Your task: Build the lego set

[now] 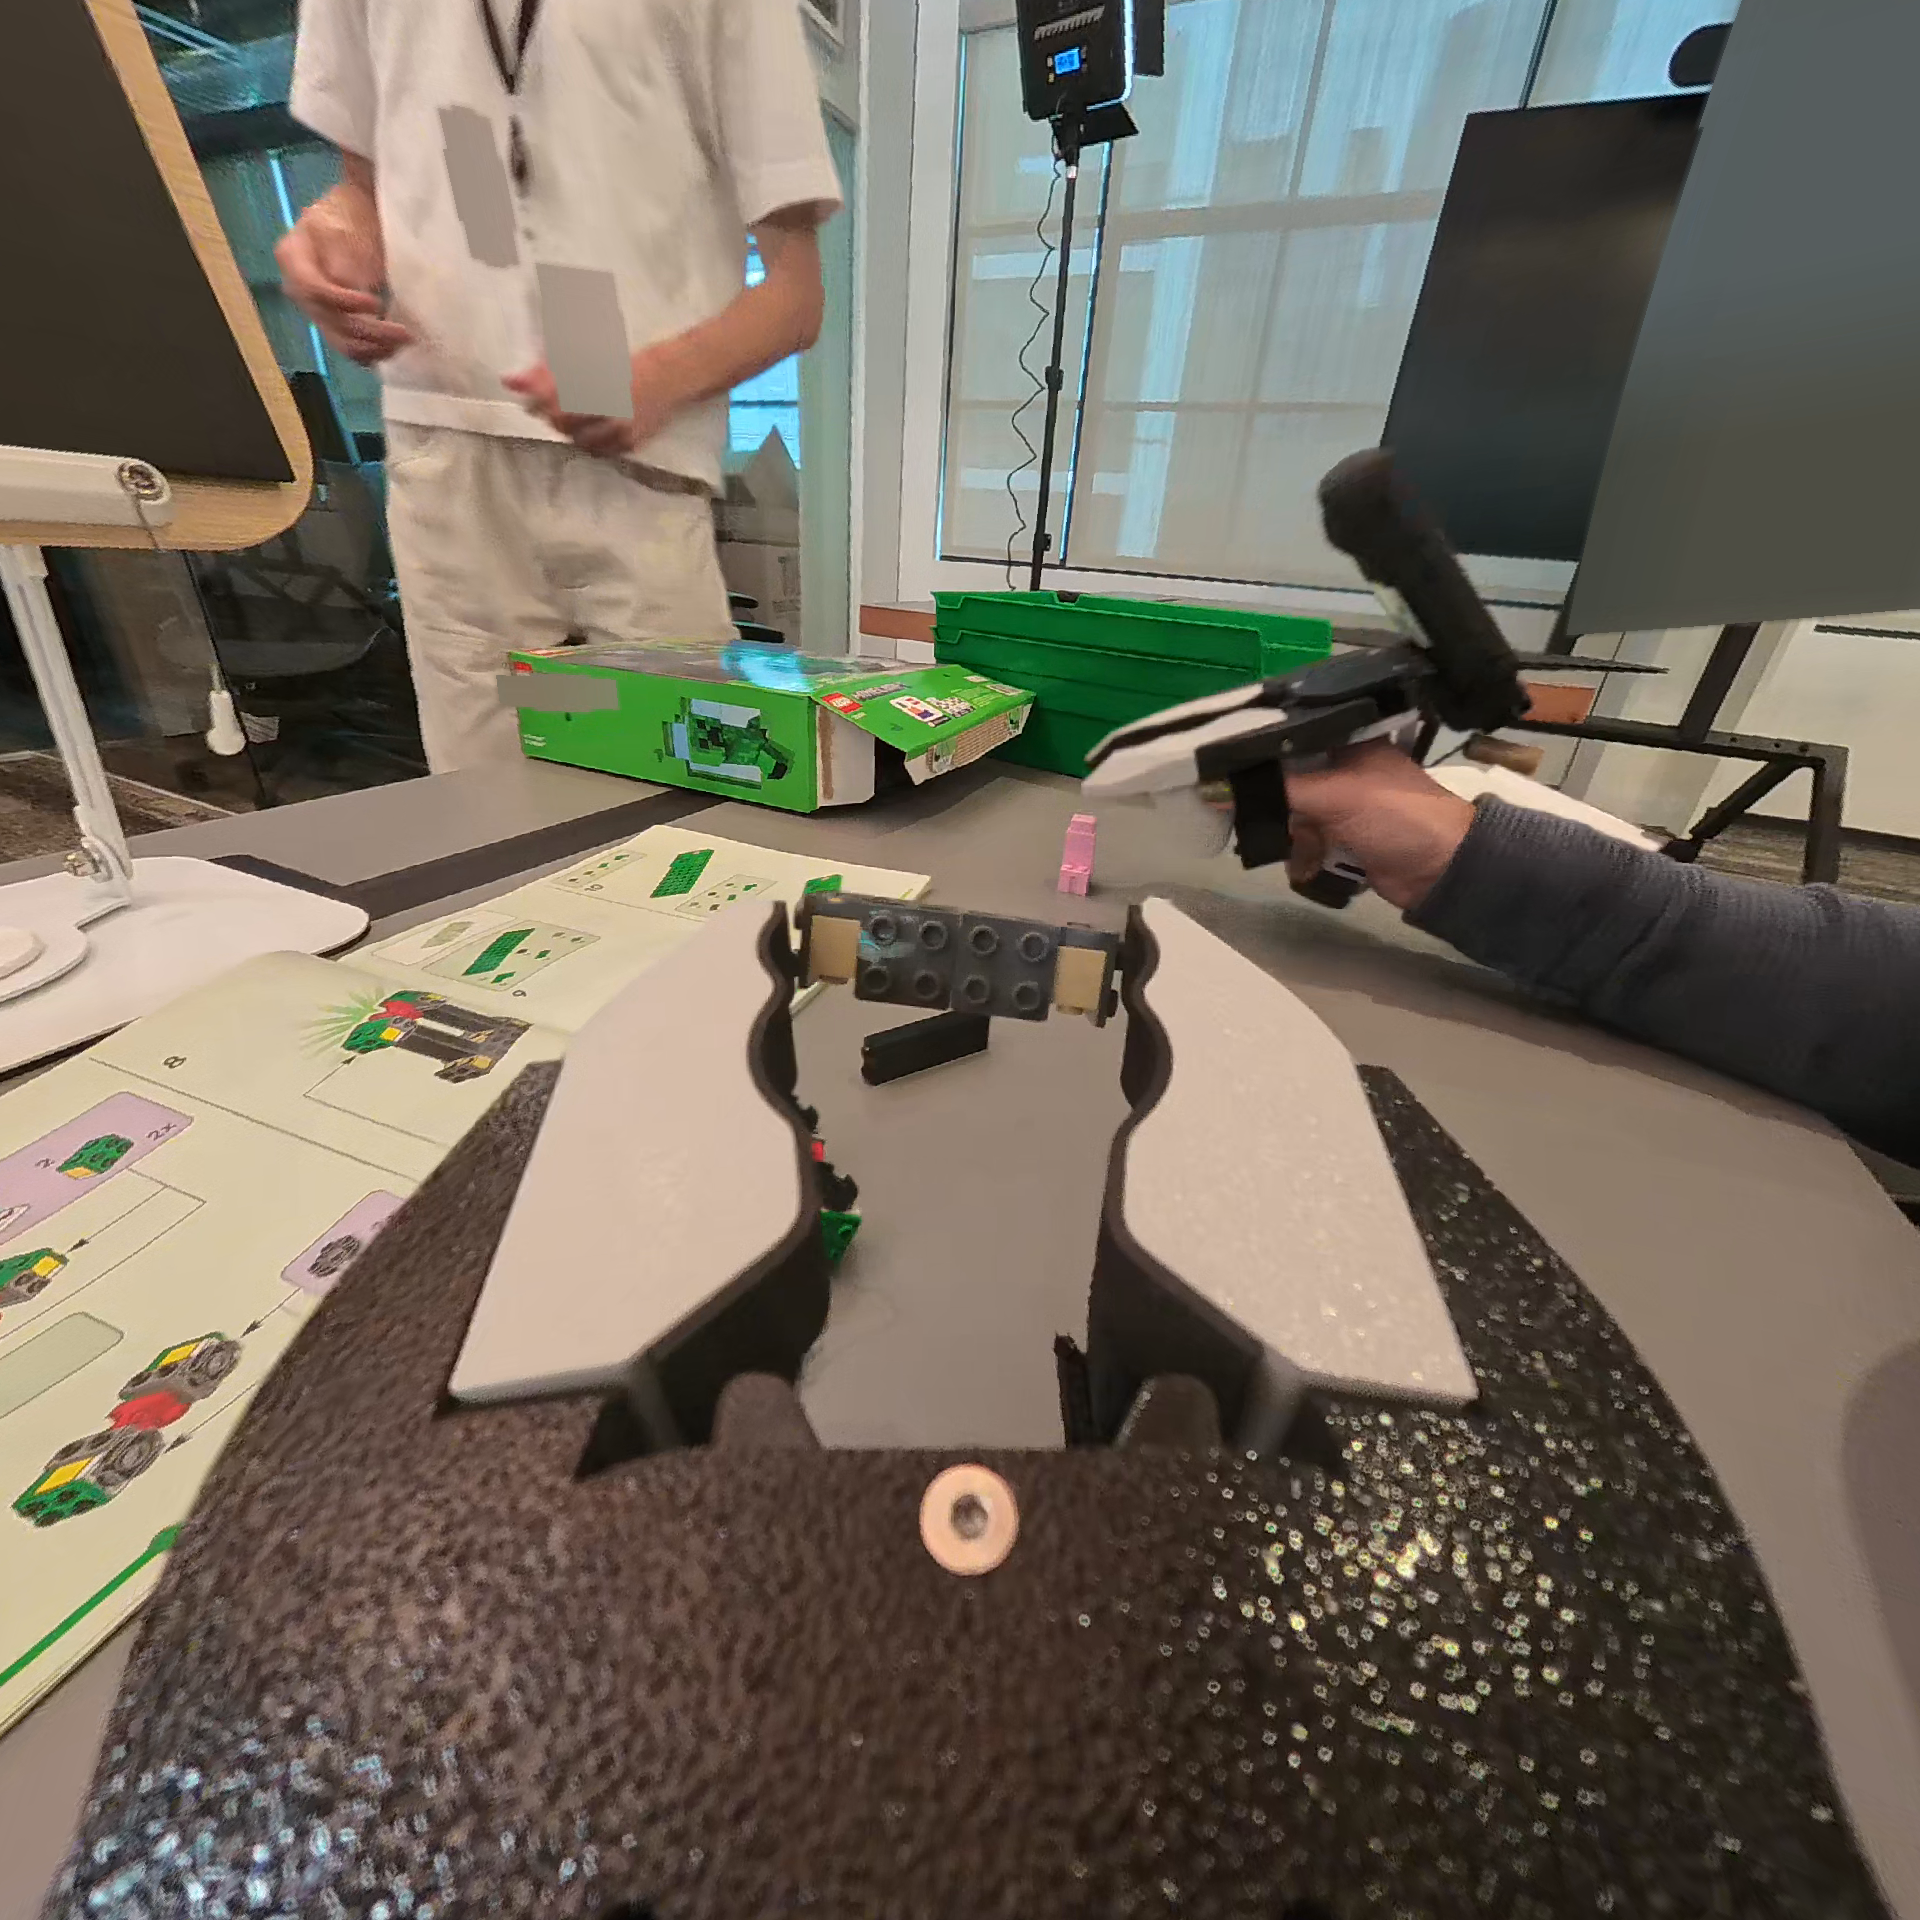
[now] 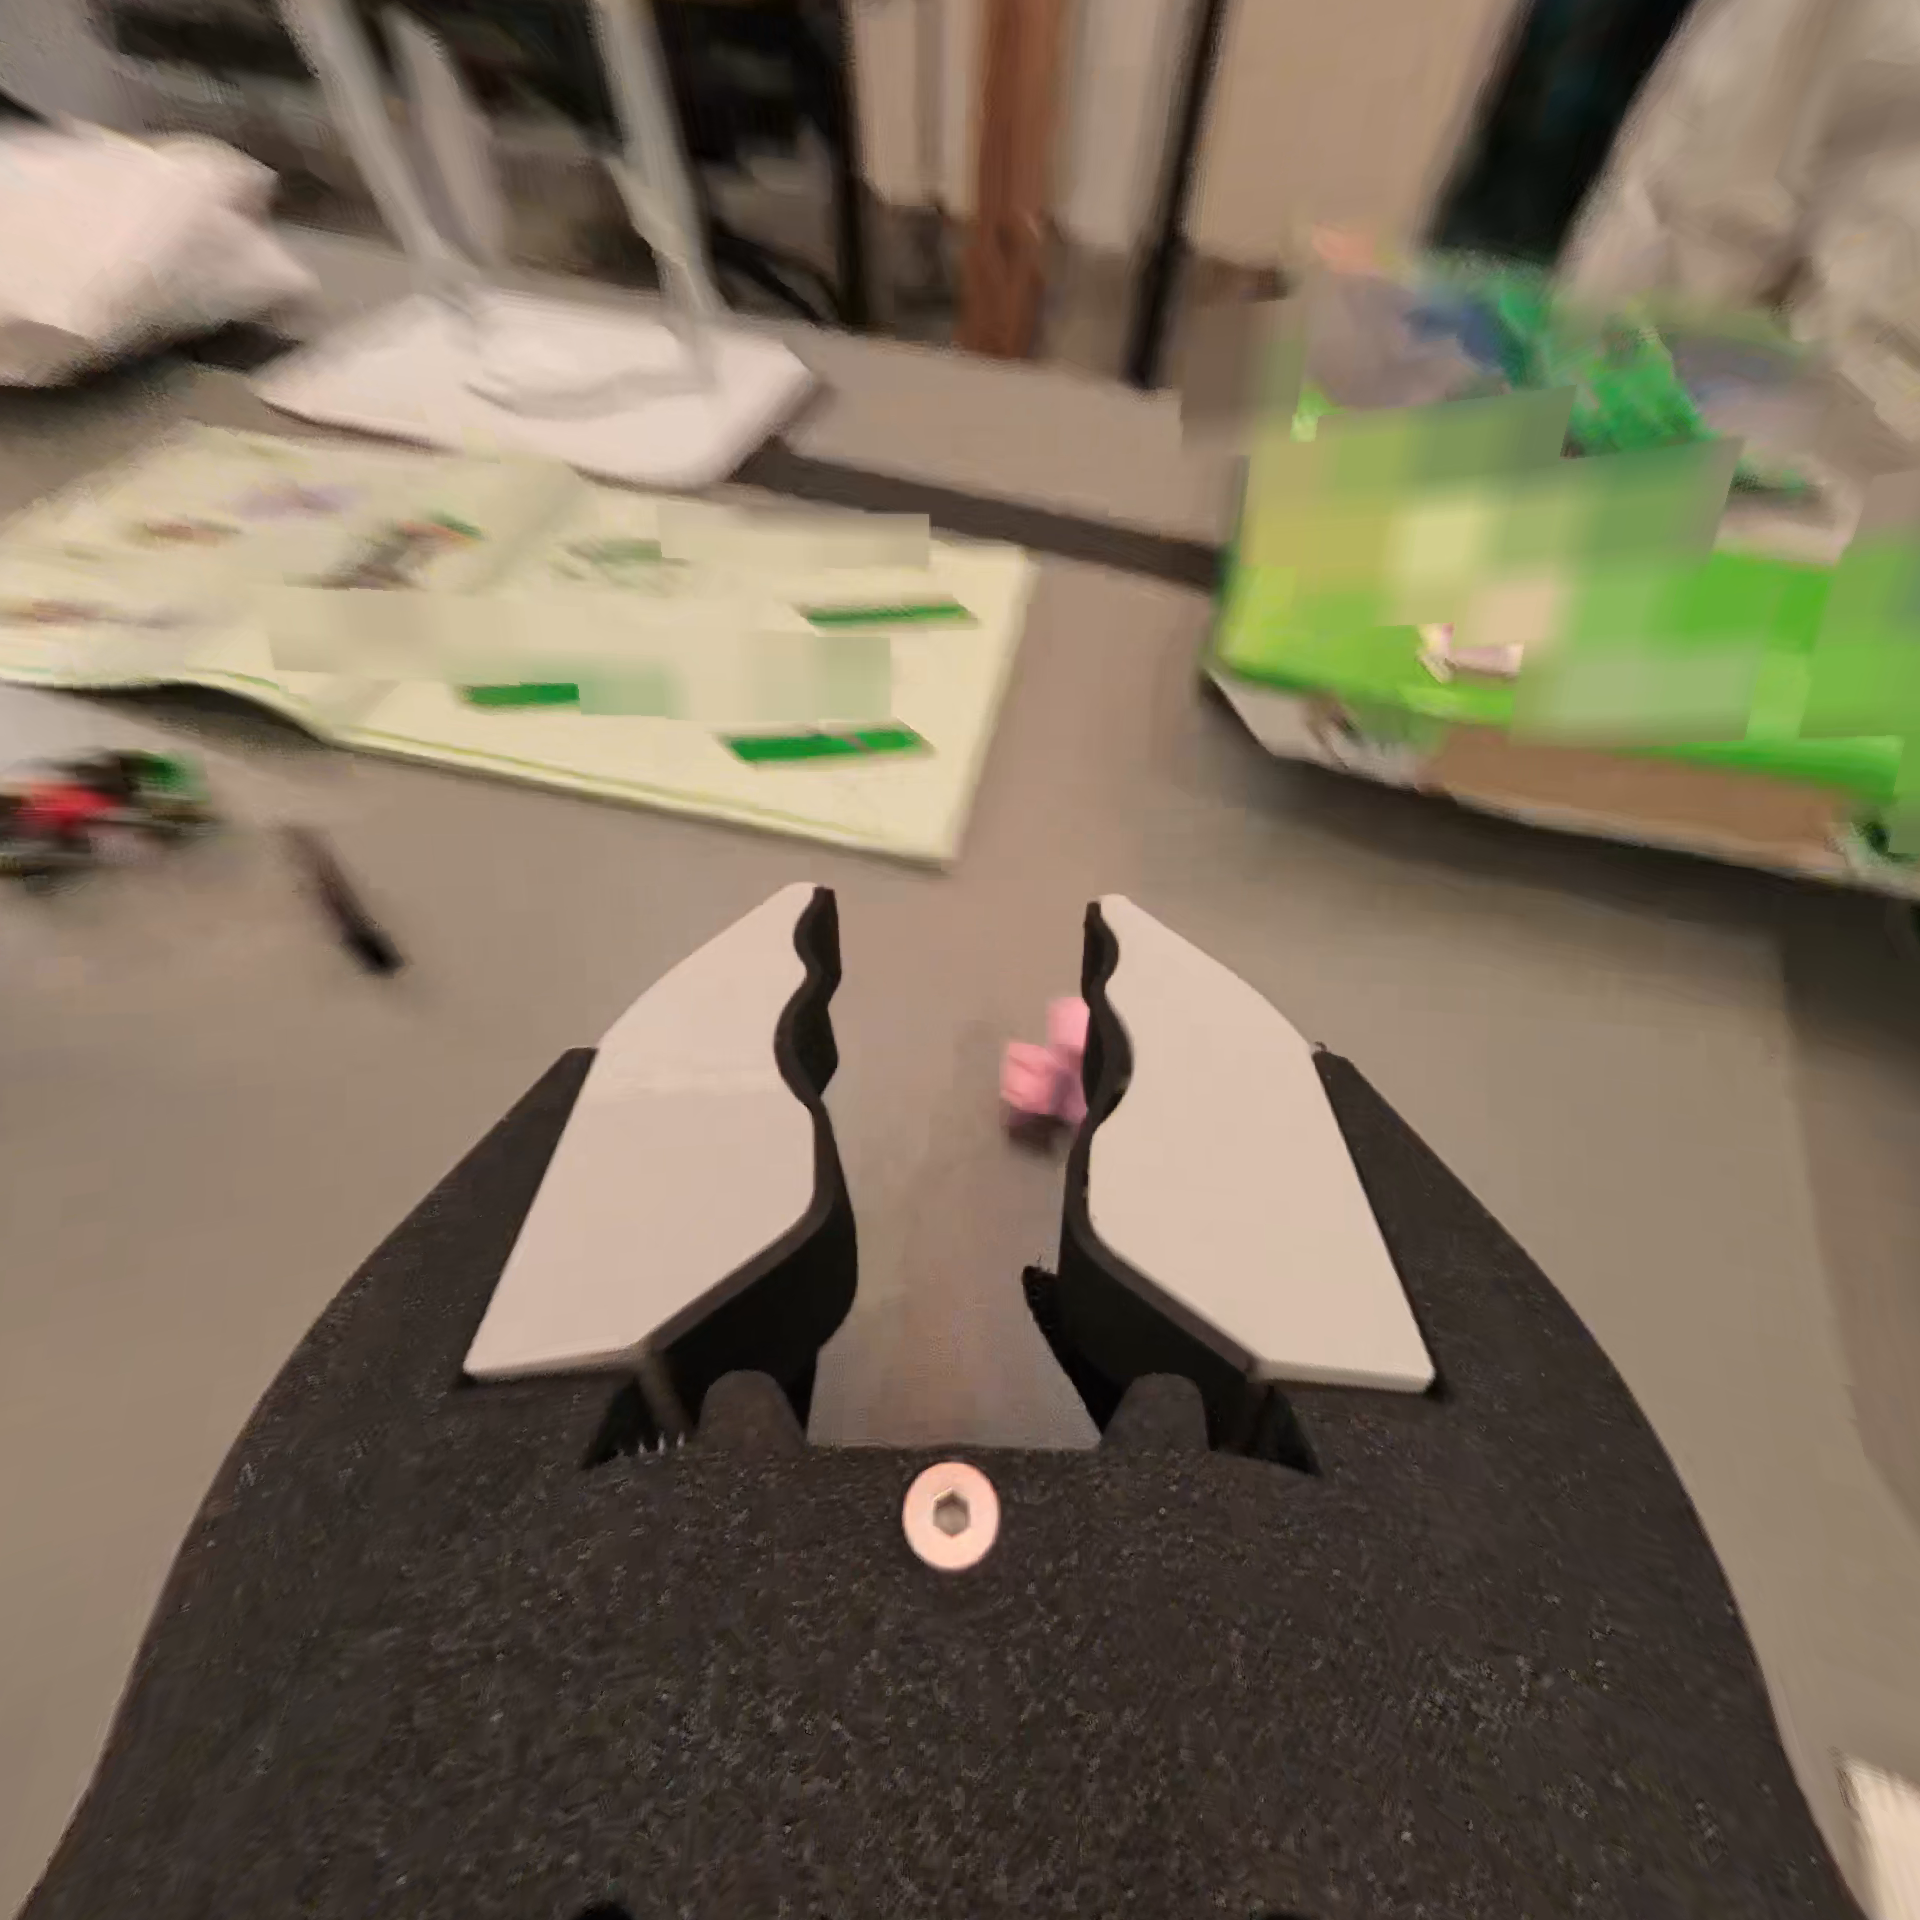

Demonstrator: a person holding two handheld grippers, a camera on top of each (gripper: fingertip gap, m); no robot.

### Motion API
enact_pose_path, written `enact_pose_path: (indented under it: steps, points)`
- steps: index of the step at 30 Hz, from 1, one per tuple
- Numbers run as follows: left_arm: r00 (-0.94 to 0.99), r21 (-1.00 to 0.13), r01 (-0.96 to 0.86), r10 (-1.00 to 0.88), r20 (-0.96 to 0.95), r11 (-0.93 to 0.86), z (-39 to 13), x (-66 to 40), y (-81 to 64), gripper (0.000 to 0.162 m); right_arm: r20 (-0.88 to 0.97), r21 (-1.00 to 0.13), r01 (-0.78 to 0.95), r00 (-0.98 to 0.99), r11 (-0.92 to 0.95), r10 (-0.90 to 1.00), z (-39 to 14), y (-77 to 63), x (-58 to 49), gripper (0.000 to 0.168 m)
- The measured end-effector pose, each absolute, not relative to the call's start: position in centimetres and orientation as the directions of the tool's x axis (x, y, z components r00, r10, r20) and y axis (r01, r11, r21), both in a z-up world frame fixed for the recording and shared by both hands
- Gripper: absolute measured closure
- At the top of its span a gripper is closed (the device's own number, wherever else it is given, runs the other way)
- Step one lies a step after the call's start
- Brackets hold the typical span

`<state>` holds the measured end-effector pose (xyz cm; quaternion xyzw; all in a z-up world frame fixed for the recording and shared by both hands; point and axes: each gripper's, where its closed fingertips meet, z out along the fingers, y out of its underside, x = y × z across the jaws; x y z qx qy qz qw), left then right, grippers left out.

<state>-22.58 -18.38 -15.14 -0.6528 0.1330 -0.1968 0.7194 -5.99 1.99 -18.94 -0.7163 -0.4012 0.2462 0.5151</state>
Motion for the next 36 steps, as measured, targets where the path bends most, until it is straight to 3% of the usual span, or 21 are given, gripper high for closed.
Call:
enact_pose_path:
  steps: [2,5,9,16,22,30,36]
  points:
    - [0.865,-0.991,0.110,-0.499,0.059,0.073,-15.1,-21.8,-18.5,0.102,0.030,-0.975,0.218,0.328,-0.045,0.944,-16.4,-2.7,-9.1,0.134]
    - [0.821,-0.992,0.103,-0.570,0.039,0.079,-15.0,-20.3,-18.8,0.101,-0.162,-0.980,0.126,-0.051,-0.154,0.986,-14.8,-10.8,-13.7,0.137]
    - [0.780,-0.992,0.088,-0.626,0.010,0.093,-14.9,-19.2,-19.4,0.102,-0.416,-0.900,0.277,-0.315,-0.336,0.853,-15.7,-17.7,-17.6,0.125]
    - [0.736,-0.982,0.081,-0.674,-0.057,0.172,-14.1,-18.2,-20.6,0.101,-0.779,-0.622,0.436,-0.433,-0.650,0.454,-15.2,-21.0,-18.3,0.134]
    - [0.713,-0.976,0.062,-0.693,-0.104,0.210,-13.9,-17.5,-21.1,0.102,-0.872,-0.451,0.556,-0.440,-0.698,0.213,-15.6,-22.3,-18.1,0.136]
    - [0.708,-0.979,0.028,-0.695,-0.122,0.200,-14.3,-17.1,-21.0,0.102,-0.869,-0.386,0.573,-0.488,-0.723,0.077,-14.7,-22.7,-17.8,0.150]
    - [0.717,-0.981,0.007,-0.685,-0.132,0.196,-14.6,-17.0,-20.8,0.101,-0.872,-0.394,0.563,-0.478,-0.727,0.104,-15.0,-22.5,-17.8,0.156]
